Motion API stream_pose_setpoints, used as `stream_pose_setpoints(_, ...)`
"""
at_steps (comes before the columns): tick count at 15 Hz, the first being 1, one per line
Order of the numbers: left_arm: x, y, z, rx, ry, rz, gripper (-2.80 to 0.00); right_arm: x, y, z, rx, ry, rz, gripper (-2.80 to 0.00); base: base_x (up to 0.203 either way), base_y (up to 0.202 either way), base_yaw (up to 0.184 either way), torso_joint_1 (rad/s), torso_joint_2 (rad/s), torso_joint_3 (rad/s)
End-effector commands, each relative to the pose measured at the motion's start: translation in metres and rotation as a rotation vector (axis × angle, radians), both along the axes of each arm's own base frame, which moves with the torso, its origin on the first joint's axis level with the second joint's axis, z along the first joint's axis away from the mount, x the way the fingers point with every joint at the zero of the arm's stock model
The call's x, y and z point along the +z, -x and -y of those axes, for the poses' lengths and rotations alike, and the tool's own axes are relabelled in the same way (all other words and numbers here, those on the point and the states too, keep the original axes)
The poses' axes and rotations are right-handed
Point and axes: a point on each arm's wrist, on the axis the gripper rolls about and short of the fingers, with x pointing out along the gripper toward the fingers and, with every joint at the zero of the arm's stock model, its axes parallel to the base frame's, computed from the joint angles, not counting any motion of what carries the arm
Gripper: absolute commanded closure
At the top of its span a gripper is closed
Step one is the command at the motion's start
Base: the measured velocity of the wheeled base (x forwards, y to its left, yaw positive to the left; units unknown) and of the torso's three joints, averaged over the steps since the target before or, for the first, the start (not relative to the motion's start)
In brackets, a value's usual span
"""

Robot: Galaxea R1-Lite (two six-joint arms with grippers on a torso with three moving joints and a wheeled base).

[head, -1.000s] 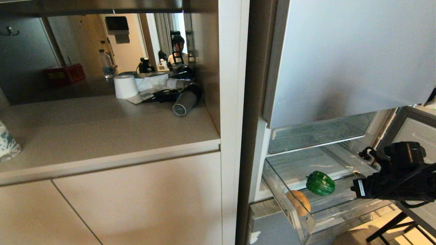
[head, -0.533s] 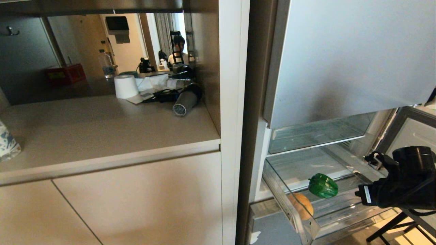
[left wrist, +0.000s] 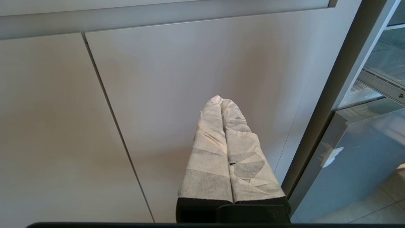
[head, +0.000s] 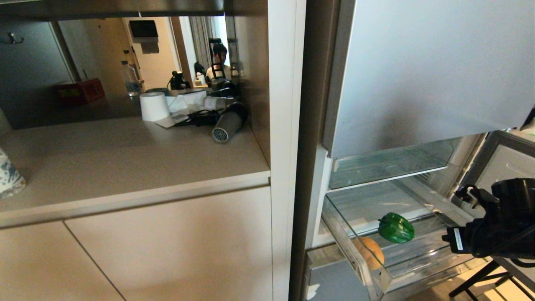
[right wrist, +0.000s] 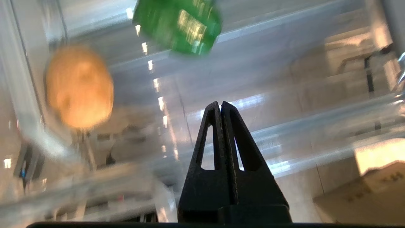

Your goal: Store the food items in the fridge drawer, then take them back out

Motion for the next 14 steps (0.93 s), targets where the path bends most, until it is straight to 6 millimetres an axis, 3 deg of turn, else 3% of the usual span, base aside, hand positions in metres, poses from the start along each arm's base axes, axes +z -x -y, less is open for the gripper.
stream_pose_setpoints(1, -0.003, -0.001, 0.0, 0.0, 0.0, -0.008, 0.0, -0.002, -0.013, 0.003, 0.001, -0.001, 0.014, 0.0, 0.0, 0.0, 0.0, 0.0, 0.0, 0.0)
stream_pose_setpoints(4, -0.003, -0.001, 0.0, 0.0, 0.0, -0.008, 0.0, -0.002, -0.024, 0.008, 0.009, -0.021, 0.05, 0.0, 0.0, 0.0, 0.0, 0.0, 0.0, 0.0)
stream_pose_setpoints(7, -0.003, -0.001, 0.0, 0.0, 0.0, -0.008, 0.0, 0.016, -0.005, 0.002, 0.028, -0.015, 0.129, 0.0, 0.0, 0.0, 0.0, 0.0, 0.0, 0.0)
stream_pose_setpoints(11, -0.003, -0.001, 0.0, 0.0, 0.0, -0.008, 0.0, 0.059, 0.058, -0.014, 0.088, -0.007, 0.309, 0.0, 0.0, 0.0, 0.0, 0.0, 0.0, 0.0)
stream_pose_setpoints(14, -0.003, -0.001, 0.0, 0.0, 0.0, -0.008, 0.0, 0.074, 0.116, -0.027, 0.107, 0.02, 0.454, 0.0, 0.0, 0.0, 0.0, 0.0, 0.0, 0.0)
